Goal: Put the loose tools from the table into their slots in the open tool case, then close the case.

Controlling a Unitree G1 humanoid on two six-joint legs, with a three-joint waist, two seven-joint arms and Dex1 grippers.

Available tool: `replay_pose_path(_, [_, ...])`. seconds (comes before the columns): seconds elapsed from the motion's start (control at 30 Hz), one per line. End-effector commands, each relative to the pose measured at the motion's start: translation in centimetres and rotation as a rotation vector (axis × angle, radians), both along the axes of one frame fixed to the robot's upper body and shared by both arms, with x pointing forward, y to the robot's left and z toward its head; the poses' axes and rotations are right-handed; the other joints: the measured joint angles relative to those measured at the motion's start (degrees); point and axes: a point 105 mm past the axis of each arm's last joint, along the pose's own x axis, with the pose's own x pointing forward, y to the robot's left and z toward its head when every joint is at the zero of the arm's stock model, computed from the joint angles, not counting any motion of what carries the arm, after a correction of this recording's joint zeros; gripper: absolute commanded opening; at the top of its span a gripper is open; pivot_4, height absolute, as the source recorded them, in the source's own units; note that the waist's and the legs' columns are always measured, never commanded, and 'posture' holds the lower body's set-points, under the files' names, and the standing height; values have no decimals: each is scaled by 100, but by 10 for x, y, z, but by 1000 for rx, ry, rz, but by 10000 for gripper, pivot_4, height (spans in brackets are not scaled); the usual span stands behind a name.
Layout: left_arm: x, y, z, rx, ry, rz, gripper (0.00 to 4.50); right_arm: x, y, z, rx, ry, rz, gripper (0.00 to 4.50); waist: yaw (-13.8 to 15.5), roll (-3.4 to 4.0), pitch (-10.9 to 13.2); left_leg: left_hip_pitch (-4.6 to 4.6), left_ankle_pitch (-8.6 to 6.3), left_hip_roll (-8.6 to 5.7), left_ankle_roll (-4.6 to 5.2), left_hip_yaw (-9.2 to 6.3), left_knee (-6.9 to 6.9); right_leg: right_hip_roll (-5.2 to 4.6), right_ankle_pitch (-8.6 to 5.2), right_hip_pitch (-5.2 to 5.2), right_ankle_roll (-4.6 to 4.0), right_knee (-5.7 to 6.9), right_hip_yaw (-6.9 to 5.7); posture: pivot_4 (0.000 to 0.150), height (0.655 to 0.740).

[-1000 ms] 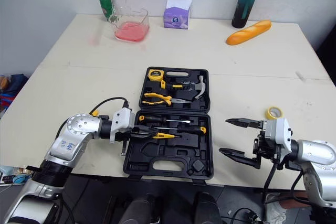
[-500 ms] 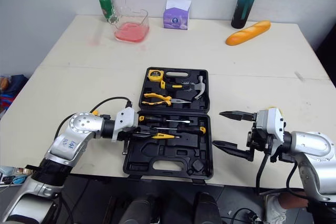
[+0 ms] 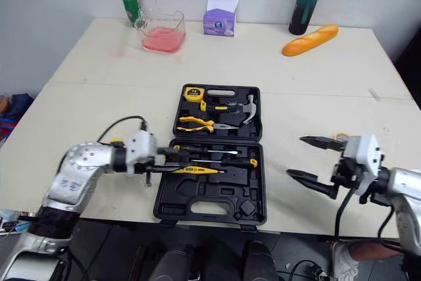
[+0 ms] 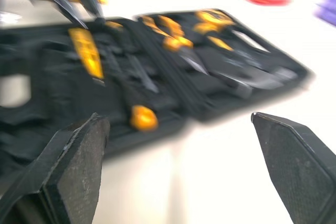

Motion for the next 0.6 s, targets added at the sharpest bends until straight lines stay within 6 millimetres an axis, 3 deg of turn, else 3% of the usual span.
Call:
replay_pose_path(0.03, [-1,33,23,-48,-44,120,31731,2,-32,31,101,-91,-165,45000,-14,1,1,2,0,0,0,1,0,-1,0,0,0,1,0,1500,7400])
replay_pose_path(0.07, [1,54,27,-48,-50,209,37207,1,-46,34,78,-101,-220,45000,-14,1,0,2,0,1,0,0,-1,-1,0,0,0,1,0,1500,7400])
replay_pose_path(0.13, [2,78,32,-48,-59,303,44672,-1,-60,36,33,-107,-272,45000,-11,2,1,2,0,0,0,0,-1,-1,0,0,0,0,0,1500,7400])
replay_pose_path(0.17, [0,105,35,-32,-62,403,44672,-2,-76,43,-18,-130,-323,45000,-11,2,1,2,-1,0,1,1,-2,-1,0,0,0,-1,1,1500,7400])
replay_pose_path(0.27, [-8,155,48,6,-93,586,44672,-5,-106,60,-101,-182,-434,45000,-33,4,2,-3,-3,-1,3,11,-9,-2,0,-16,0,0,7,1500,7400])
replay_pose_path(0.33, [-12,173,58,-19,-113,662,44672,-8,-119,60,-131,-161,-474,45000,-49,3,2,-8,-3,0,2,17,-15,-2,-1,-25,-1,-1,10,1500,7400])
replay_pose_path(0.4, [-18,189,55,-26,-103,714,44672,-12,-137,51,-173,-112,-535,45000,-34,2,3,-9,-3,0,2,15,-15,-4,-1,-23,-1,-3,8,1500,7400])
replay_pose_path(0.5, [-29,212,42,-26,-69,791,44672,-15,-156,40,-214,-73,-619,45000,-54,2,3,-6,-7,-1,1,21,-16,-10,-1,-24,-1,-2,12,1500,7400])
replay_pose_path(0.6, [-40,227,27,-6,-39,849,44672,-14,-168,42,-223,-92,-684,45000,-117,3,3,-14,-9,0,-3,30,-21,-13,-2,-44,-3,4,17,1500,7400])
